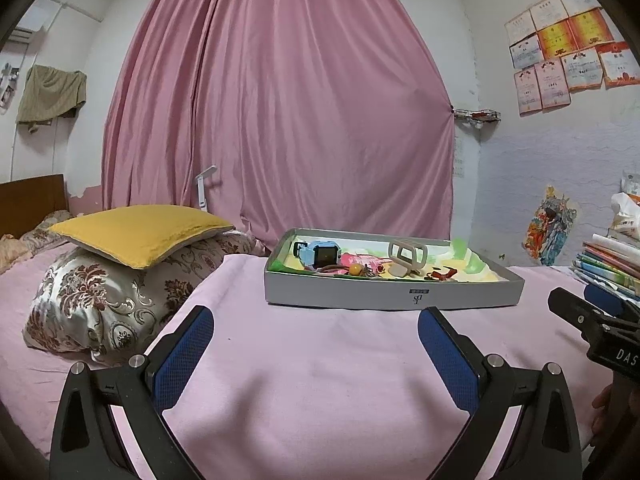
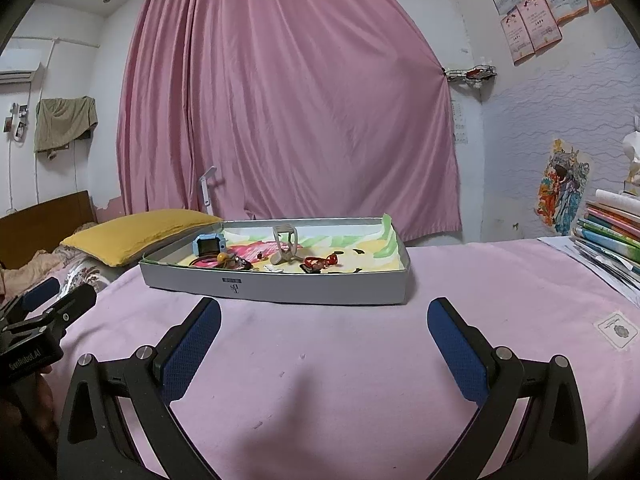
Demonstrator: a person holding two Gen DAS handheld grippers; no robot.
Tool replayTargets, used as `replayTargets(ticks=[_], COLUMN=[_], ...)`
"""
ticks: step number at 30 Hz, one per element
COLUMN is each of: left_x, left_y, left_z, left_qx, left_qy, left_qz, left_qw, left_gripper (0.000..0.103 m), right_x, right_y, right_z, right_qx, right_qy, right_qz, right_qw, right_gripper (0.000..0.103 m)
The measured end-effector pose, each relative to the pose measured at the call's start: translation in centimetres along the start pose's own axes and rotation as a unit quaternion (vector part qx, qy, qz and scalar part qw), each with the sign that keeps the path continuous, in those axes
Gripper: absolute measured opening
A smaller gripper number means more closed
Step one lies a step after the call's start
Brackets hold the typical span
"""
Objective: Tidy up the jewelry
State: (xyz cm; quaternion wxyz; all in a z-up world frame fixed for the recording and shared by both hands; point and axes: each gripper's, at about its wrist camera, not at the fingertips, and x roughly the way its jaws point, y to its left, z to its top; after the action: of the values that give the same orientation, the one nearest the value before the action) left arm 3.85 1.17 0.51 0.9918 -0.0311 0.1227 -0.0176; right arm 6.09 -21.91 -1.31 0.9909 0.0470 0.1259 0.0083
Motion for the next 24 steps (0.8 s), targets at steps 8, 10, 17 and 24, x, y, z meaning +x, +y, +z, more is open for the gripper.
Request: replayTargets(ticks=[8,10,17,24], left_x=[0.00,0.03,0.13,0.12], left_y=[0.00,0.02,0.04,-0.01], left_z=[0.00,-0.05,-0.06,-0.07], left_qx=[0.001,0.002,0.003,0.003], left_qy=[0.000,0.001,0.002,0.001], left_qz=[0.001,0.001,0.002,0.002], left_qw=[1.0000,1.0000,1.0000,1.0000], left_gripper=[0.102,0.102,0.102,0.102], right_x=[0.03,0.04,0.03,0.02], right_y=[0.00,0.01,0.02,-0.01], right_z=[-0.06,-0.03,-0.05,-0.01], right_qx=[0.000,0.000,0.000,0.000], right_qy=[0.001,0.001,0.001,0.001], right_qz=[0.000,0.000,-0.001,0.000], right_qw=[1.000,1.000,1.000,1.000], right_gripper=[0.101,0.101,0.101,0.101])
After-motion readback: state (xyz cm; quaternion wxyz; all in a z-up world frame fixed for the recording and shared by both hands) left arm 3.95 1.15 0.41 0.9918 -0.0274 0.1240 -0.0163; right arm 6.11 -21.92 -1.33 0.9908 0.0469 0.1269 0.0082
